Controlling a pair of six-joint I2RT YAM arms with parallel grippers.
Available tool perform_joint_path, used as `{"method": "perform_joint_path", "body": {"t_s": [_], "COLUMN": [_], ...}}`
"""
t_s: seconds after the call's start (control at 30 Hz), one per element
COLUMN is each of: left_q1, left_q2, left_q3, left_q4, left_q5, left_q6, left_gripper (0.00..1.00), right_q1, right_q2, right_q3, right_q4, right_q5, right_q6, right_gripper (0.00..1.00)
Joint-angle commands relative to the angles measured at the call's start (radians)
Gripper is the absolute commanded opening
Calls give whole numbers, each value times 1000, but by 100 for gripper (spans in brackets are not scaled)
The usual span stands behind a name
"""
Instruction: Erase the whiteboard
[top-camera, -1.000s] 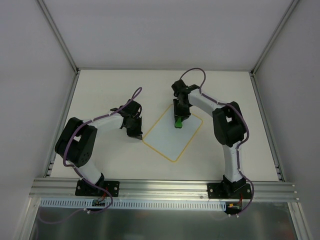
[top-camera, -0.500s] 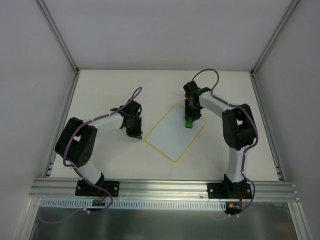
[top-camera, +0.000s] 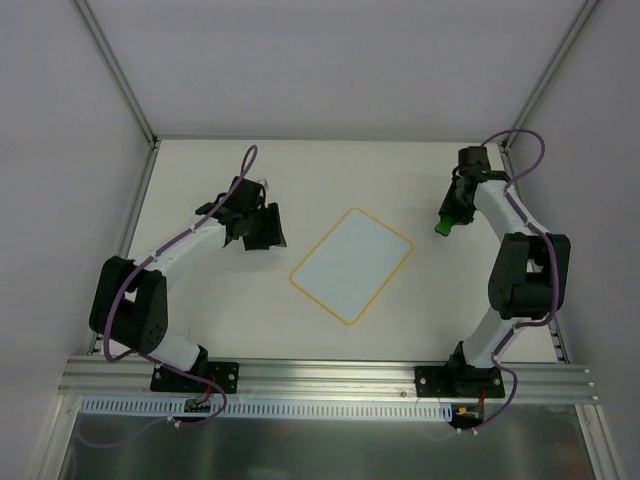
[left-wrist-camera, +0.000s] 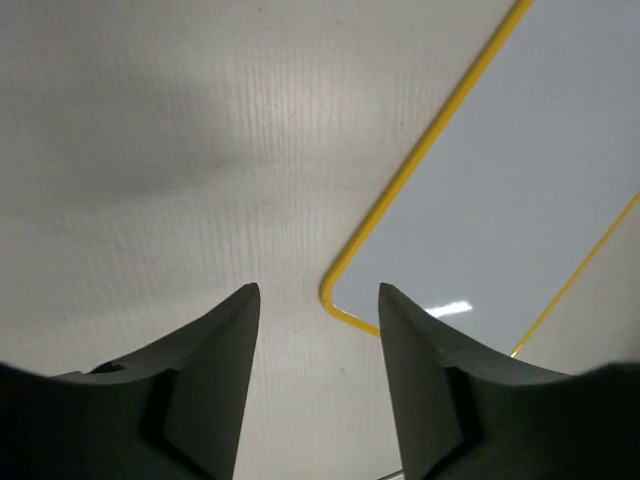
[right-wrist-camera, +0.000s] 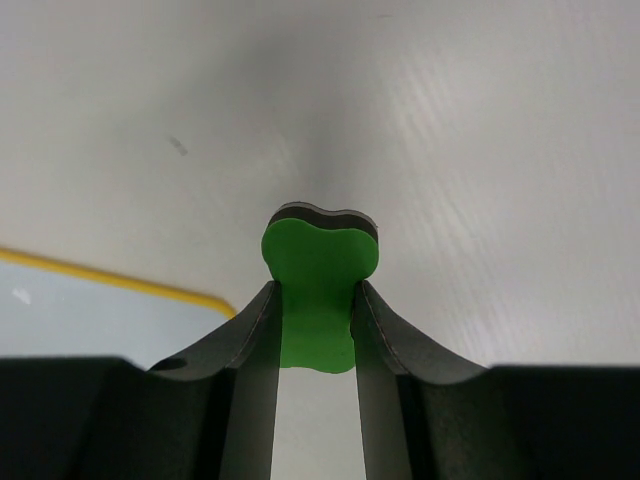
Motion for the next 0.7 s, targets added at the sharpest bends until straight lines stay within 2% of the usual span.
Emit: {"method": "perform_joint_path", "body": {"t_s": [0.0, 0.07, 0.1, 0.17, 0.27, 0.3, 0.37, 0.4, 0.47, 0.5, 0.6, 0.67], "left_q1": [46, 77, 83, 100, 115, 117, 129, 132, 138, 146, 152, 161], "left_q2": [-64, -81, -86, -101, -119, -126, -139, -144, -164, -172, -207, -239], "left_q3": [45, 57, 60, 71, 79, 80, 79, 79, 77, 77, 82, 90], "left_q4": [-13, -18, -21, -27, -34, -36, -42, -44, -48, -54, -64, -74], "left_q5": [-32, -35, -39, -55, -73, -84, -88, -94, -99, -101, -116, -131], "left_q6": [7, 16, 21, 27, 34, 34, 38, 41, 48, 56, 71, 79], "left_gripper": [54, 63, 73, 82, 98, 99, 99, 99, 99, 99, 99, 99], "right_q1": [-68, -114, -125, -154, -177, -179, -180, -182, -182, -182, -182, -182], "right_q2": [24, 44, 69, 90, 124, 130, 152, 156, 166, 166, 130, 97], "right_q3": [-11, -4, 2, 15, 27, 30, 30, 28, 22, 19, 4, -5], "right_q4": [14, 25, 23, 23, 23, 23, 23, 23, 23, 23, 22, 18], "right_q5": [-7, -14, -14, -15, -15, -14, -12, -12, -23, -34, -29, -27], "right_q6": [8, 13, 13, 13, 8, 5, -4, -6, -6, -6, -6, -7], "right_gripper": [0, 1, 3, 6, 17, 23, 30, 39, 48, 59, 78, 86]}}
